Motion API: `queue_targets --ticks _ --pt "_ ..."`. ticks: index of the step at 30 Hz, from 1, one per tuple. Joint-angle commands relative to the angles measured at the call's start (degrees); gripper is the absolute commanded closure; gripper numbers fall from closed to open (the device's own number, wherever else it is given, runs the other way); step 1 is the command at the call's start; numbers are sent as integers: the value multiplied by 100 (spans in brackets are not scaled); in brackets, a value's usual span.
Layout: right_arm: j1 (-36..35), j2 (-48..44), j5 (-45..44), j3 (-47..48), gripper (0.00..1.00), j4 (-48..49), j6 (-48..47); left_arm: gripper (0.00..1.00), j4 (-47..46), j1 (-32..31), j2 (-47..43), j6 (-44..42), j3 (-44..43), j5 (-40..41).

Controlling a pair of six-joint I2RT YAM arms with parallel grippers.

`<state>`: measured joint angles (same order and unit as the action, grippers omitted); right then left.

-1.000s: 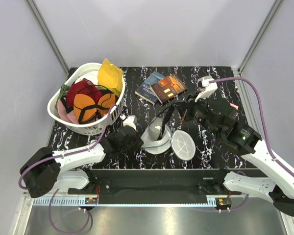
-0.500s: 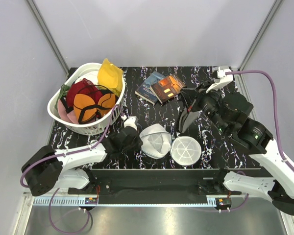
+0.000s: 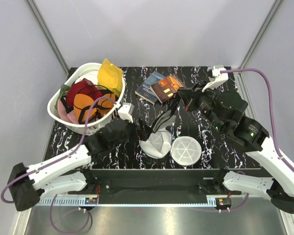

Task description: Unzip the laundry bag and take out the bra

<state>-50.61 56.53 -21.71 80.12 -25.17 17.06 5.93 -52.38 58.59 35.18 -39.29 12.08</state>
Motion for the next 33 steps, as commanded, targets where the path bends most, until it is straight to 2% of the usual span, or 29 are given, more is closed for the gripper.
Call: queue_targets --ticks 1,6,9,14,20,26,33 --pt "-28 138 141 74 100 179 105 1 -57 -79 -865 -642 -27 -161" --pt "-19 340 299 180 100 179 157 1 -215 -88 -2006 -1117 324 -398" --pt "-19 454 370 224 100 179 192 1 -443 -88 -2220 -1259 317 -794" --pt "-19 560 422 241 100 205 298 1 -461 -132 -1414 -1136 -122 -1075" --pt "-19 613 466 215 100 240 439 1 -575 -404 -543 -908 -667 -497" --pt "-19 649 703 171 100 319 561 1 -1164 -607 -208 -1179 -896 -206" --pt "-37 648 967 75 100 469 737 1 -1279 -651 223 -1198 -1124 75"
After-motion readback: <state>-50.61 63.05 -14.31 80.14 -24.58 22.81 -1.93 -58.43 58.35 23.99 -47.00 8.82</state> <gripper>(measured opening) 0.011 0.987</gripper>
